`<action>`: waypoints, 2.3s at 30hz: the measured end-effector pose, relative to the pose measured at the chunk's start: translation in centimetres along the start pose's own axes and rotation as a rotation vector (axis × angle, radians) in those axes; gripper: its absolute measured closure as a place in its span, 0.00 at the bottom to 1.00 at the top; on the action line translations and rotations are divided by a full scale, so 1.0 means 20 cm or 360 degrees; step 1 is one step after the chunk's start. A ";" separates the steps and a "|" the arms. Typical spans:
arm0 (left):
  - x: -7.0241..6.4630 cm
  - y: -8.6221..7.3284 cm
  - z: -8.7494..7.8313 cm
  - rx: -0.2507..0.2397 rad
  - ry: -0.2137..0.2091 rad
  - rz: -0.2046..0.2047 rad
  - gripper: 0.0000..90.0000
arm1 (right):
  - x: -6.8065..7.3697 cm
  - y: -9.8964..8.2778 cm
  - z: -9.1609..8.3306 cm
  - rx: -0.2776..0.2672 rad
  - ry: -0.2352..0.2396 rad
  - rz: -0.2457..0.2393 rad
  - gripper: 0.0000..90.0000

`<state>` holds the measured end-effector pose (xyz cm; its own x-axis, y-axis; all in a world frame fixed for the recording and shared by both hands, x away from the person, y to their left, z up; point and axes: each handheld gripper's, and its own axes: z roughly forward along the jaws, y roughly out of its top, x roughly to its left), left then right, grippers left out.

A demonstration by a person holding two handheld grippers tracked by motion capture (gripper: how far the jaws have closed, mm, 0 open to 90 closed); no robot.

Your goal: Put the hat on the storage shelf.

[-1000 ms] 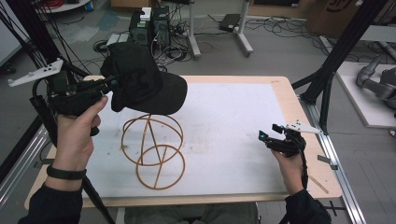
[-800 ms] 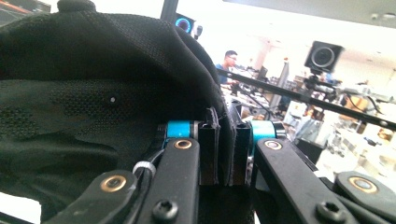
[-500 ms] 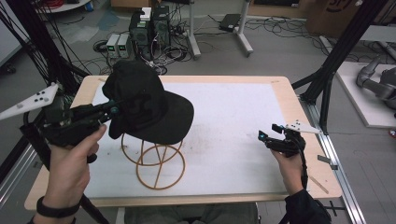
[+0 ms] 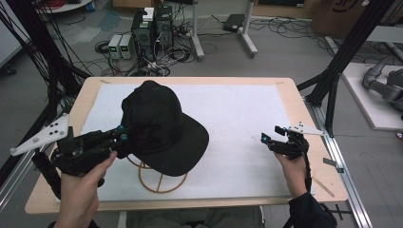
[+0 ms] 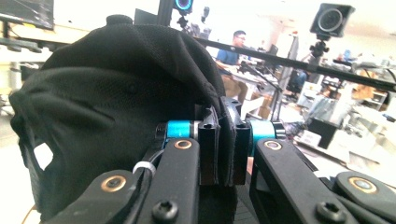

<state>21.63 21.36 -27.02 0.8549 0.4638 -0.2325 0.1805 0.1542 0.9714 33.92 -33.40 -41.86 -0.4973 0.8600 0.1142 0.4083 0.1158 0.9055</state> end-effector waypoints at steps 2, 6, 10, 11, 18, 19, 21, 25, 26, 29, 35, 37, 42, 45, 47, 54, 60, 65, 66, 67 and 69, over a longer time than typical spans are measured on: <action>-0.01 -0.01 0.00 0.0010 0.0003 0.0006 0.95 | 0.00 0.00 0.00 0.0000 0.0000 -0.0002 0.31; -0.03 -0.06 0.01 0.0094 0.0048 0.0071 0.95 | 0.00 0.00 0.00 0.0002 -0.0001 -0.0002 0.31; -0.06 -0.11 -0.01 0.0143 0.0107 0.0125 0.91 | 0.00 0.00 0.00 0.0000 -0.0001 -0.0008 0.31; -0.06 -0.12 -0.02 0.0157 0.0125 0.0134 0.91 | 0.00 0.00 0.00 0.0000 -0.0001 -0.0008 0.31; 0.01 -0.18 -0.08 0.0105 0.0266 0.0059 0.52 | 0.01 0.00 0.00 0.0000 0.0004 -0.0016 0.31; 0.01 -0.18 -0.08 0.0105 0.0266 0.0059 0.50 | 0.01 0.00 0.00 0.0004 0.0006 -0.0013 0.31; 0.04 -0.18 -0.11 0.0085 0.0279 0.0051 0.49 | 0.01 0.00 0.01 0.0009 0.0006 -0.0012 0.31; 0.11 -0.17 -0.15 0.0032 0.0319 0.0039 0.38 | 0.01 0.00 0.01 0.0003 0.0004 -0.0015 0.31; 0.13 -0.17 -0.16 0.0031 0.0324 0.0041 0.37 | 0.00 0.00 0.01 0.0000 0.0005 -0.0015 0.31; 0.23 -0.15 -0.20 0.0001 0.0371 0.0050 0.28 | 0.00 0.00 0.00 0.0002 -0.0003 -0.0009 0.31; 0.37 -0.14 -0.26 -0.0008 0.0412 0.0078 0.21 | -0.02 0.00 -0.01 -0.0004 -0.0008 0.0005 0.31; 0.42 -0.14 -0.27 0.0005 0.0405 0.0098 0.21 | -0.02 0.00 -0.01 0.0000 -0.0008 0.0005 0.31; 0.60 -0.18 -0.29 0.0070 0.0436 0.0078 0.22 | -0.03 0.00 -0.01 -0.0006 -0.0008 0.0001 0.31; 0.65 -0.21 -0.28 0.0095 0.0461 0.0071 0.22 | -0.03 0.00 -0.01 -0.0005 -0.0011 0.0002 0.31; 0.71 -0.26 -0.26 0.0134 0.0492 0.0086 0.22 | -0.03 0.00 -0.01 -0.0004 -0.0009 0.0000 0.31; 0.77 -0.31 -0.20 0.0192 0.0511 0.0129 0.22 | -0.04 -0.01 -0.02 -0.0002 -0.0011 0.0010 0.31; 0.81 -0.37 -0.16 0.0261 0.0536 0.0144 0.22 | -0.05 -0.02 -0.03 -0.0001 -0.0015 0.0011 0.31; 0.83 -0.40 -0.16 0.0297 0.0582 0.0152 0.22 | -0.06 -0.02 -0.04 -0.0008 -0.0020 0.0011 0.31; 0.84 -0.41 -0.16 0.0295 0.0587 0.0151 0.22 | -0.06 -0.02 -0.05 -0.0010 -0.0023 0.0009 0.31; 0.84 -0.42 -0.16 0.0294 0.0592 0.0146 0.22 | -0.06 -0.02 -0.05 -0.0010 -0.0023 0.0009 0.31; 0.85 -0.43 -0.17 0.0307 0.0611 0.0145 0.22 | -0.06 -0.02 -0.05 -0.0009 -0.0023 0.0010 0.31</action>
<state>32.95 30.78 -39.45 0.6351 0.7644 -0.1113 0.2315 -0.0509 0.9715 33.57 -34.94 -42.02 -0.4837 0.8678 0.1143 0.4071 0.1074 0.9071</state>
